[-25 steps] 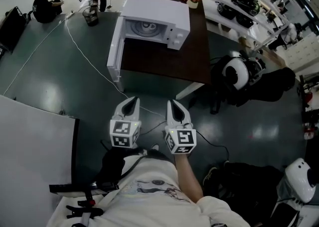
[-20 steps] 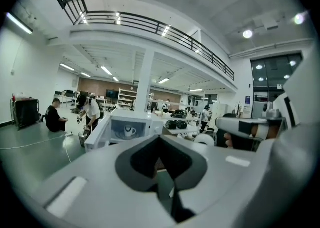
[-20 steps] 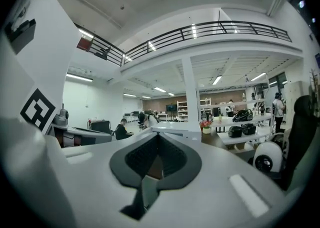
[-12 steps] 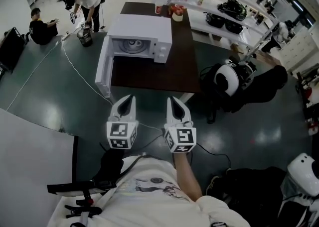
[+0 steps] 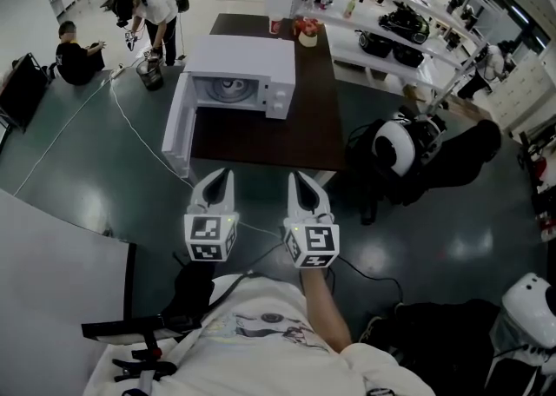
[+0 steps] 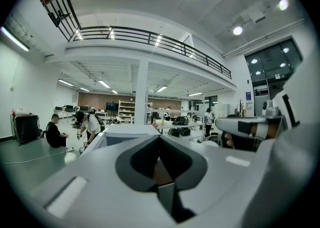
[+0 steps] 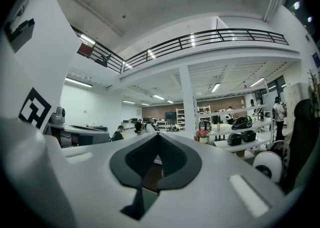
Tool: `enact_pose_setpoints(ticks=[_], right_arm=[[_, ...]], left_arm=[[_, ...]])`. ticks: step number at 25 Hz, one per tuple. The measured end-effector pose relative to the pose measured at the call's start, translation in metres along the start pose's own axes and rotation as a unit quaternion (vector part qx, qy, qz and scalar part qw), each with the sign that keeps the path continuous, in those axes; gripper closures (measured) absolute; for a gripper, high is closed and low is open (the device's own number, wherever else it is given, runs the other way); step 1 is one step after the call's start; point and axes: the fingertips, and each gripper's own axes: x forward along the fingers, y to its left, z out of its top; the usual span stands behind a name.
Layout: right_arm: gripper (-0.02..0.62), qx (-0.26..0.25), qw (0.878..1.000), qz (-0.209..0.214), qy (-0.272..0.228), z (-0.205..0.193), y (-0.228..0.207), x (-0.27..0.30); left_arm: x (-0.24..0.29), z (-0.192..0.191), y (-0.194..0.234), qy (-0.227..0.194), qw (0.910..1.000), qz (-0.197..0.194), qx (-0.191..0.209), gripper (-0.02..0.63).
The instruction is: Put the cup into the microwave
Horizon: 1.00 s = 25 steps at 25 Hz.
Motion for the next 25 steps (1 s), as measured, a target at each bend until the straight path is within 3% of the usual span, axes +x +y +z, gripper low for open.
enact_pose_setpoints(ticks=[6, 25], right_arm=[[0.595, 0.0, 1.0, 0.002, 0.003, 0.0, 0.002, 0.002], [0.596, -0.003, 1.0, 0.0, 0.014, -0.007, 0.002, -0.005]], left_arm=[[-0.002, -0.002, 0.008, 0.001, 0.9998, 0.019, 0.0, 0.607], [-0.002, -0.01, -0.003, 0.015, 0.9999, -0.002, -0.001, 0.607]])
